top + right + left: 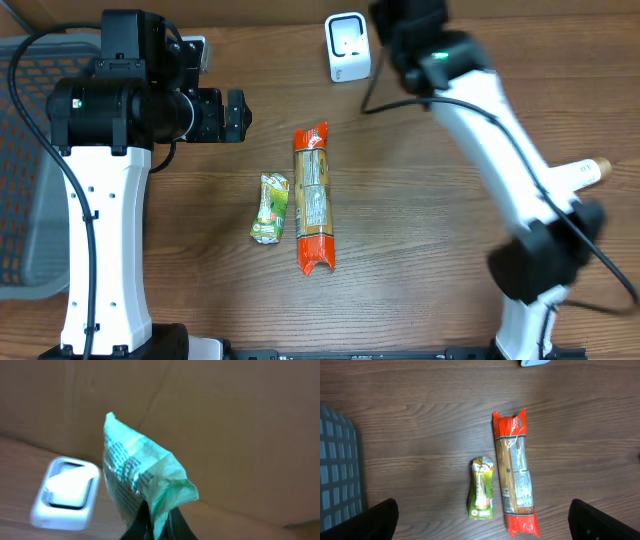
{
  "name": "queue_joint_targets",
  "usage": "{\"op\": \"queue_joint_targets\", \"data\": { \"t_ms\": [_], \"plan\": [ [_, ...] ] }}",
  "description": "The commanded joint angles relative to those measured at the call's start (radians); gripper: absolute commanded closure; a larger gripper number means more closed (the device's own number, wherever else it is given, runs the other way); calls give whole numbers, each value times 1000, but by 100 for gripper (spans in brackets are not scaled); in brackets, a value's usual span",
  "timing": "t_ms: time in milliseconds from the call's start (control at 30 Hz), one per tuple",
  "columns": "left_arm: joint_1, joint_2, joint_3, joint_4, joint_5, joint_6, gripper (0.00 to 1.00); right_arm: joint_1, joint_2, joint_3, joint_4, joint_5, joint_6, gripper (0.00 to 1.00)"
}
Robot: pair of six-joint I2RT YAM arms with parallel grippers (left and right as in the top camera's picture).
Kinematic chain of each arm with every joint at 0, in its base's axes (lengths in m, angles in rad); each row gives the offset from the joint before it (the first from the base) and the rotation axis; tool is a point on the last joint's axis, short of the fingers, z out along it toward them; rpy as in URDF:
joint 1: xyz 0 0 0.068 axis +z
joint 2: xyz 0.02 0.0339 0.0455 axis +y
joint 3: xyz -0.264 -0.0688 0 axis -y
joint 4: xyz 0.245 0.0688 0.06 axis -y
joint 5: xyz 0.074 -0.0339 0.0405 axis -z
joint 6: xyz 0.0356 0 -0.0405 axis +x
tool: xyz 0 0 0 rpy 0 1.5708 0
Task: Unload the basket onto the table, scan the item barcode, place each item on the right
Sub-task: 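Hold the teal pack's barcode in front of the scanner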
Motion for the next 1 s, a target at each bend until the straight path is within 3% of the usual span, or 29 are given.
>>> {"op": "queue_joint_targets", "data": {
  "t_ms": [0, 167, 367, 967],
  "plan": [
    [3, 0, 0, 4, -3, 23, 0, 21, 57, 5, 100, 126, -321, 96],
    [3, 0, 0, 4, -3, 23, 0, 24, 171, 5, 293, 125, -517, 96],
    [3, 0, 0, 4, -3, 23, 1, 27, 283, 5, 388, 92, -774, 96],
    [3, 0, 0, 4, -3, 23, 1, 63, 320, 5, 344, 88, -799, 96]
  ]
}}
